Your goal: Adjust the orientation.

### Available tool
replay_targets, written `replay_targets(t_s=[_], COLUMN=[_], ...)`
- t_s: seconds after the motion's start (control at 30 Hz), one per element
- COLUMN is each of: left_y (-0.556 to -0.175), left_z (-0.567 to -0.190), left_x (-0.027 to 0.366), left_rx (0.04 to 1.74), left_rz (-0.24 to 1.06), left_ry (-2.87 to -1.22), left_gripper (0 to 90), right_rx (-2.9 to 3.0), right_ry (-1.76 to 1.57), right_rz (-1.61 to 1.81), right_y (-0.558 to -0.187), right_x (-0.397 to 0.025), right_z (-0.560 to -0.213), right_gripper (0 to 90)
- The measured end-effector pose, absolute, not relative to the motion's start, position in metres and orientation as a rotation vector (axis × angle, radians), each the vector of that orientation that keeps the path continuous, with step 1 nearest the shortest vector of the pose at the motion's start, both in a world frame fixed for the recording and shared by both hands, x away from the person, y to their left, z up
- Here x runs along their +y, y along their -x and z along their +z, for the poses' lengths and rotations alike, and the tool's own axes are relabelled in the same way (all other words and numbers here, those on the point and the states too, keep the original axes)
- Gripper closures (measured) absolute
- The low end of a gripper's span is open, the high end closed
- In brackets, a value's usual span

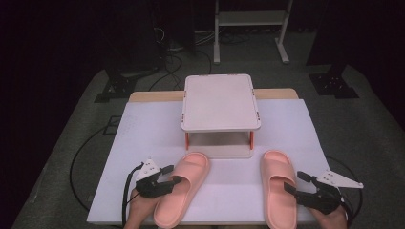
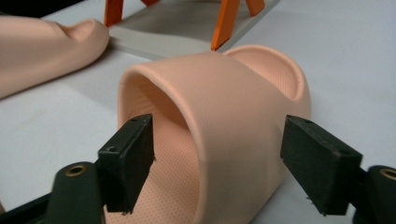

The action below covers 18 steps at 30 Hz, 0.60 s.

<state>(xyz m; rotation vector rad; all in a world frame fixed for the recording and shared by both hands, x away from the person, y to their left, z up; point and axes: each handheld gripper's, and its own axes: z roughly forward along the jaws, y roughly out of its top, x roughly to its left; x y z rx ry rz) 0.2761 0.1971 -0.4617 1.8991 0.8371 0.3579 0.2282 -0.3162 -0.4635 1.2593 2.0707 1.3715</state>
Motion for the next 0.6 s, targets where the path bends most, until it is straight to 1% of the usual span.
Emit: replay_targets(t_s=[0.1,0.13,0.2,0.3,0.33,0.43,0.6], left_y=[-0.2764,-0.2765,-0.2767,-0.2765,-0.2766,-0.2765,-0.2752], left_z=[-0.4617,-0.4619,-0.4626,-0.4633,-0.4633,-0.4639,-0.4635], left_x=[0.1976,0.1978,0.1976,0.1966,0.1967,0.1961,0.1977], left_rx=[0.839,0.841,0.846,0.854,0.855,0.859,0.862], left_rz=[0.357,0.357,0.356,0.369,0.372,0.389,0.401], left_ry=[-1.898,-1.900,-1.900,-1.907,-1.915,-1.925,-1.913], left_gripper=[45.9,46.6,46.7,46.7,47.0,47.7,52.9], right_rx=[2.085,2.071,2.065,2.045,2.031,2.020,2.005], right_ry=[-1.267,-1.267,-1.269,-1.286,-1.288,-1.294,-1.289], right_rz=[1.348,1.321,1.320,1.308,1.286,1.270,1.248], right_y=[-0.2308,-0.2319,-0.2323,-0.2327,-0.2331,-0.2334,-0.2325], right_x=[-0.3127,-0.3113,-0.3114,-0.3114,-0.3113,-0.3113,-0.3098], right_z=[-0.4666,-0.4678,-0.4679,-0.4684,-0.4690,-0.4694,-0.4686], right_gripper=[27.8,30.1,31.2,36.0,40.2,42.9,48.1])
